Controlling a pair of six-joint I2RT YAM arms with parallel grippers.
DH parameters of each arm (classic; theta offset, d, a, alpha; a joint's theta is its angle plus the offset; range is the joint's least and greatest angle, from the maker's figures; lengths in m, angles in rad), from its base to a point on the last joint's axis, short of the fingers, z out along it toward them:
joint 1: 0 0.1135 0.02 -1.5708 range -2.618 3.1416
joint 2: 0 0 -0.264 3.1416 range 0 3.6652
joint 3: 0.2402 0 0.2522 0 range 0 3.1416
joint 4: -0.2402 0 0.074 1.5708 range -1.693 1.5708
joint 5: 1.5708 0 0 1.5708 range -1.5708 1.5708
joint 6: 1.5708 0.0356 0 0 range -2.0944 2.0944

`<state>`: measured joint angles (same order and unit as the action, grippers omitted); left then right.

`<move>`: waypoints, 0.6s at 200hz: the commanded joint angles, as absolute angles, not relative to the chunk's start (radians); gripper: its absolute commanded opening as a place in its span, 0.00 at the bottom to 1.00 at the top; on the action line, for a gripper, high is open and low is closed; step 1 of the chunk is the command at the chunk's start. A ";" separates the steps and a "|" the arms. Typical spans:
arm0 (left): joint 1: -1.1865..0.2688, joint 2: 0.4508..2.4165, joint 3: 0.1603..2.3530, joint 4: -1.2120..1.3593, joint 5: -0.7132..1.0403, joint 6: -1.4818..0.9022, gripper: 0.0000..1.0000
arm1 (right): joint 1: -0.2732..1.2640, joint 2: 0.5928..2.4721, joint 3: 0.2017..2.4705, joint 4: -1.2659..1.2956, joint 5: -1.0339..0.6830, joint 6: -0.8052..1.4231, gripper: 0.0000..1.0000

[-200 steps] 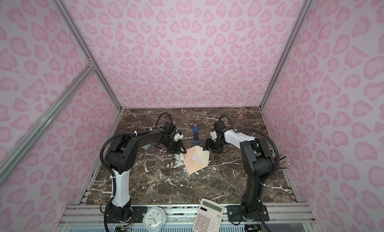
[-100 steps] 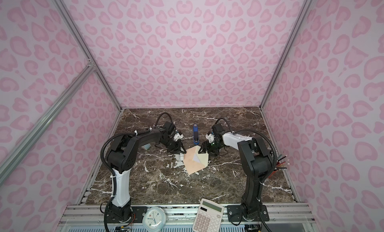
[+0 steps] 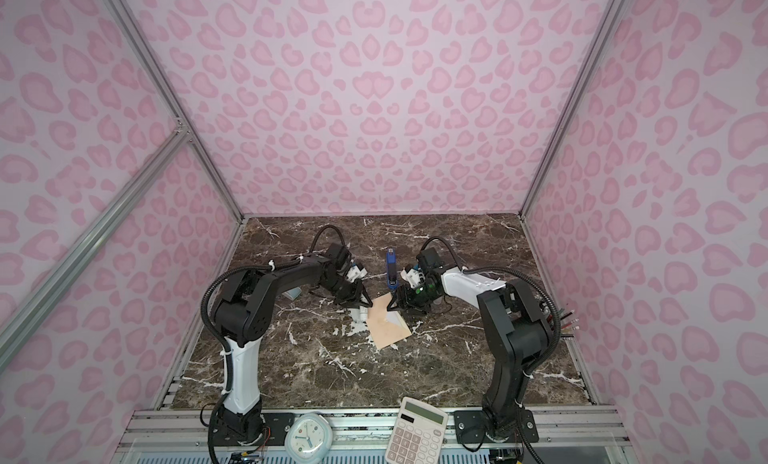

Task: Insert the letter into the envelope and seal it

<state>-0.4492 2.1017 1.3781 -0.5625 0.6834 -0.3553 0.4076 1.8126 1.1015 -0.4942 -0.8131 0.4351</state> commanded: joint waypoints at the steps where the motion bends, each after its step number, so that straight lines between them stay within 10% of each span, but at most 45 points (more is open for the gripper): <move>1: -0.449 2.119 1.367 -0.607 0.541 -0.337 0.07 | 0.418 1.823 1.089 -0.467 -0.830 0.457 0.56; 120: -0.448 2.108 1.364 -0.613 0.543 -0.338 0.07 | 0.420 1.872 1.098 -0.439 -0.794 0.491 0.21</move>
